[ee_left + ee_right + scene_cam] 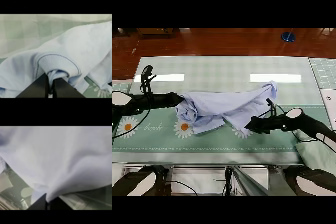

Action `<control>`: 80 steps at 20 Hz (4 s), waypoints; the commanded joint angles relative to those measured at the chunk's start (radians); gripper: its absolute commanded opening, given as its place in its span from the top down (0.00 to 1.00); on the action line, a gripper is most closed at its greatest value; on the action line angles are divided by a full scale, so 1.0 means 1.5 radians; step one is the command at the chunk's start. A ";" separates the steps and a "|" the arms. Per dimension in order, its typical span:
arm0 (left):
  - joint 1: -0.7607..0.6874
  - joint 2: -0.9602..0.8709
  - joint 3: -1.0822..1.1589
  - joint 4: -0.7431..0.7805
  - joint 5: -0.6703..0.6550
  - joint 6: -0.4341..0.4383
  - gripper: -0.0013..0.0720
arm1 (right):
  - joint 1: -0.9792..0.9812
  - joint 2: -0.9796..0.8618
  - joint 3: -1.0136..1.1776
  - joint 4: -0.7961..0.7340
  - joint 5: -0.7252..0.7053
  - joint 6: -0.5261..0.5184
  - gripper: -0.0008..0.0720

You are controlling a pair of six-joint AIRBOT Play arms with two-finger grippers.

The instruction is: Fold the shirts.

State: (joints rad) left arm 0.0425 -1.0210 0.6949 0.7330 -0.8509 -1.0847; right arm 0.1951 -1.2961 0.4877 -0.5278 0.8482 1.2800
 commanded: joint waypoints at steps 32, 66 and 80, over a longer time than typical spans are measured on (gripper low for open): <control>0.216 0.348 0.689 0.070 -0.661 -0.334 0.94 | -0.364 0.425 0.872 -0.379 0.672 0.149 0.96; -0.006 0.039 -0.138 -0.008 0.244 -0.033 0.94 | -0.190 0.046 0.387 -0.474 -0.039 0.098 0.96; 0.045 0.031 -0.060 0.054 0.218 0.000 0.41 | -0.190 0.007 0.387 -0.470 -0.022 0.098 0.96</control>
State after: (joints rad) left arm 0.0147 -1.0016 0.5385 0.7628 -0.4126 -1.1061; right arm -0.0891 -1.2816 1.0687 -1.2381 0.7918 1.4261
